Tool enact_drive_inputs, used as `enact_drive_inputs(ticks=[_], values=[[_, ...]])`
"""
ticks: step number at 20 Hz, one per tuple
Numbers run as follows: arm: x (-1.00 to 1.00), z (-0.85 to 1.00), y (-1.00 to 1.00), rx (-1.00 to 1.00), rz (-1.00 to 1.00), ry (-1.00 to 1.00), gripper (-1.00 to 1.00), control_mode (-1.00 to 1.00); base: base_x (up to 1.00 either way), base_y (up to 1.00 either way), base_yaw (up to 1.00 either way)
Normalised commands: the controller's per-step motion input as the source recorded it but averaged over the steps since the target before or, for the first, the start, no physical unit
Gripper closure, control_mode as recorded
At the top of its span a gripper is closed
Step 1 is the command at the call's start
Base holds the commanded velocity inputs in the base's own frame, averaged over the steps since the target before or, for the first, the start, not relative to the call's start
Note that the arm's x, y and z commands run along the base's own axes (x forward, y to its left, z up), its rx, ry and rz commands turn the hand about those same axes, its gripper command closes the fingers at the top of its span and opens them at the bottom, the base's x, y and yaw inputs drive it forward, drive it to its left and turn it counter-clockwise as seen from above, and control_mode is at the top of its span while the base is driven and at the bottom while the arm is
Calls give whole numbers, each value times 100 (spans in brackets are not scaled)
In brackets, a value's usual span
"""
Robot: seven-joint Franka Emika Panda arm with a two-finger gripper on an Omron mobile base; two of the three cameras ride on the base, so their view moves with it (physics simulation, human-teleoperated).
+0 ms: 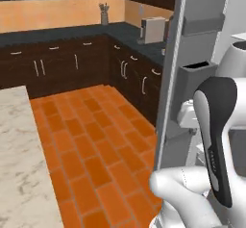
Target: Take the meat container that has the steak and place it on the second highest rack of the freezer. Then take the vegetable container that has the corn and garlic and place it on the highest rack of the freezer.
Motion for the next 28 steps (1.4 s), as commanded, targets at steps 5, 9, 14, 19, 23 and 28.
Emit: enact_drive_inputs(ticks=[5,9,14,19,23,28], values=[[0,0,0,0,0,0,-100,100,-20,15,81],[0,0,0,0,0,0,-100,100,93,15,19],[0,0,0,0,0,0,-100,100,100,1,4],[0,0,0,0,0,0,-100,100,100,-1,0],[0,0,0,0,0,0,-100,100,100,0,0],[0,0,0,0,0,0,-100,100,100,0,-2]])
